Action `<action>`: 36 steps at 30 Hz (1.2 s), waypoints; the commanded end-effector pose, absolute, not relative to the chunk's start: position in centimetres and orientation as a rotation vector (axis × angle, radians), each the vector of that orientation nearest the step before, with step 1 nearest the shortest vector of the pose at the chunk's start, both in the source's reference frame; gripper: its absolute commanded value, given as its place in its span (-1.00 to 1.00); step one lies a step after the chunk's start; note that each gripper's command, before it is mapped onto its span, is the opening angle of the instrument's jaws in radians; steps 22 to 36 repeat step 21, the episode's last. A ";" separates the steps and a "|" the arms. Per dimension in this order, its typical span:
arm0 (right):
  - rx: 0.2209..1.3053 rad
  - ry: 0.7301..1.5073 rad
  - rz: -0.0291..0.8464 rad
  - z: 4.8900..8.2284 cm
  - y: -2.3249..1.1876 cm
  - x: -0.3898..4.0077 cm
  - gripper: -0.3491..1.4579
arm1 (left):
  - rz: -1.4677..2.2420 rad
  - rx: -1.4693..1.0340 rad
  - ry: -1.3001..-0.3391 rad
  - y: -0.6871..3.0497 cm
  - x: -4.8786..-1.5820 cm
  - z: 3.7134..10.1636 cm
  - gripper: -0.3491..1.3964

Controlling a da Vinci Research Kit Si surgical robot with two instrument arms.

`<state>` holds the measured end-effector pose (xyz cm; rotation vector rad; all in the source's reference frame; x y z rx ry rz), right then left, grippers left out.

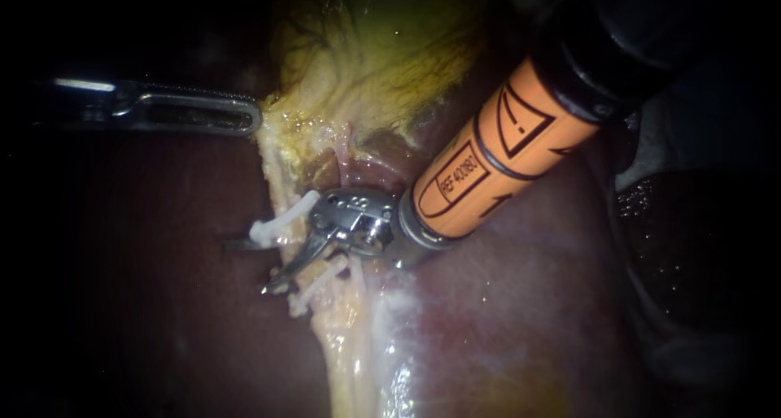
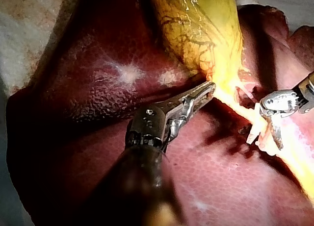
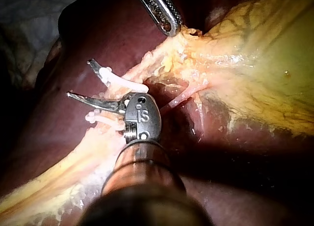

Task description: Go to the cutting position left tube

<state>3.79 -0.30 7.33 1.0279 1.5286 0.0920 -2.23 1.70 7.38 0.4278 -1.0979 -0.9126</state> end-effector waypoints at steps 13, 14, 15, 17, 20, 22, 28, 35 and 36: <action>1.014 1.531 0.130 7.18 -0.19 3.74 0.11 | -0.913 0.427 -1.098 1.70 -2.24 7.39 -1.00; 1.014 1.531 0.130 7.18 -0.19 3.74 0.11 | -0.913 0.427 -1.098 1.70 -2.24 7.39 -1.00; 1.014 1.531 0.130 7.18 -0.19 3.74 0.11 | -0.913 0.427 -1.098 1.70 -2.24 7.39 -1.00; 1.014 1.531 0.130 7.18 -0.19 3.74 0.13 | -0.913 0.427 -1.098 1.70 -2.24 7.39 -1.00; 1.014 1.531 0.129 7.18 -0.20 3.74 0.15 | -0.913 0.427 -1.098 1.70 -2.24 7.39 -1.00; 1.014 1.531 0.129 7.19 -0.20 3.74 0.15 | -0.913 0.427 -1.098 1.70 -2.24 7.39 -1.00; 1.014 1.531 0.129 7.19 -0.20 3.74 0.15 | -0.913 0.427 -1.098 1.70 -2.24 7.39 -1.00; 1.014 1.531 0.129 7.19 -0.20 3.74 0.15 | -0.913 0.427 -1.098 1.70 -2.24 7.39 -1.00; 1.014 1.531 0.129 7.19 -0.20 3.74 0.15 | -0.913 0.427 -1.098 1.70 -2.24 7.39 -1.00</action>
